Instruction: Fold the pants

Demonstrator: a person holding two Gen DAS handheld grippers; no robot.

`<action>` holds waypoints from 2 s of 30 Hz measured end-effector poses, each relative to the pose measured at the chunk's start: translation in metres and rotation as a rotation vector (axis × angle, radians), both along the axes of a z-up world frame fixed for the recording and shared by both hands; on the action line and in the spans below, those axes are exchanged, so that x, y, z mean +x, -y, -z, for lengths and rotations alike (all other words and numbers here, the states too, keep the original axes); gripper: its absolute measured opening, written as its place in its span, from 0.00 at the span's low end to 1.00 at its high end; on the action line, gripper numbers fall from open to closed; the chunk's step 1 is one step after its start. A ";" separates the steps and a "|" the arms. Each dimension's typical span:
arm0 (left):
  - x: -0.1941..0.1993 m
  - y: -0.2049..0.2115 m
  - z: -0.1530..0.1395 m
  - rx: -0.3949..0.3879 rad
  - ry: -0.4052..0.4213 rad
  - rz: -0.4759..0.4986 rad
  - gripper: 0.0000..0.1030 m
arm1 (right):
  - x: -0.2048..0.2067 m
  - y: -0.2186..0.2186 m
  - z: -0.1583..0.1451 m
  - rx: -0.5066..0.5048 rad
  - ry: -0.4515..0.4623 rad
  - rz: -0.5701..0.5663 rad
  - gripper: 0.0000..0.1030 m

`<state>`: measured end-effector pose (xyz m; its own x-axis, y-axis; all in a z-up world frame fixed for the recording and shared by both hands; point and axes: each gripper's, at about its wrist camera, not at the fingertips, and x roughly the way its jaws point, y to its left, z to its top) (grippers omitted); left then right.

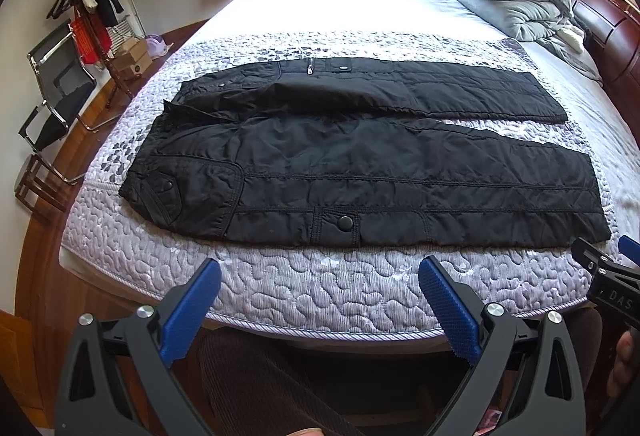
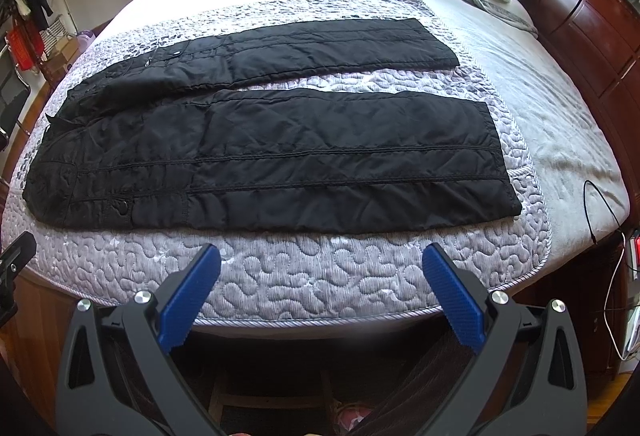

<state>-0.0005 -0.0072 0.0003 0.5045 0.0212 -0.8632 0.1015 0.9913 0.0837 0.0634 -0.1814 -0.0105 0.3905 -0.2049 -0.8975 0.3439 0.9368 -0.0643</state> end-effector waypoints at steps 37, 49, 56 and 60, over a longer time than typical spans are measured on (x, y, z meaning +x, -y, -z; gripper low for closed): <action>0.012 0.002 0.005 0.013 -0.008 0.000 0.97 | 0.007 0.006 0.016 0.018 -0.023 0.007 0.98; 0.064 -0.014 0.004 -0.106 -0.038 0.039 0.97 | 0.045 0.047 -0.003 -0.096 0.023 -0.024 0.98; 0.218 -0.100 0.004 -0.091 -0.081 -0.104 0.97 | 0.146 0.139 -0.030 -0.340 0.069 -0.005 0.98; 0.308 -0.161 0.025 -0.094 -0.158 -0.197 0.97 | 0.199 0.202 -0.013 -0.246 0.032 0.027 0.98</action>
